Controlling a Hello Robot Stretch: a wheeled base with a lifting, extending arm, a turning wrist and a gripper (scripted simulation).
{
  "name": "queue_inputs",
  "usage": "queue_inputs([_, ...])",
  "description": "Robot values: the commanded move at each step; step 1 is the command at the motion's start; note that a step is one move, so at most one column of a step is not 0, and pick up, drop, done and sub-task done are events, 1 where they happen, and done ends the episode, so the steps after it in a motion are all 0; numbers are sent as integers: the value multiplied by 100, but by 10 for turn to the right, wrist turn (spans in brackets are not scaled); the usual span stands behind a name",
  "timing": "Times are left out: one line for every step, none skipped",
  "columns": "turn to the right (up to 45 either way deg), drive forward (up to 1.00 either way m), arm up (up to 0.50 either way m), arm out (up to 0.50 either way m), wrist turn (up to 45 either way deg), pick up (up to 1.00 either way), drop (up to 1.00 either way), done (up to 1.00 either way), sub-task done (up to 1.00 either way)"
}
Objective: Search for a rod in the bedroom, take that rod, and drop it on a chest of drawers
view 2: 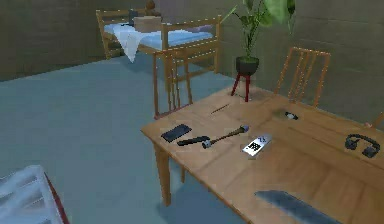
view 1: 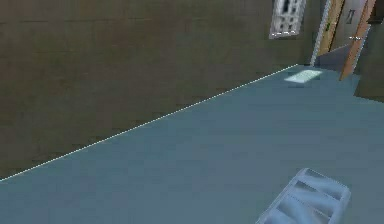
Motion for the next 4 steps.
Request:
queue_inputs([450,0,0,0,0,0,0,0,0])
queue_inputs([0,15,0,0,0,0,0,0,0])
queue_inputs([-240,0,0,0,0,0,0,0,0])
queue_inputs([0,0,50,0,0,0,0,0,0])
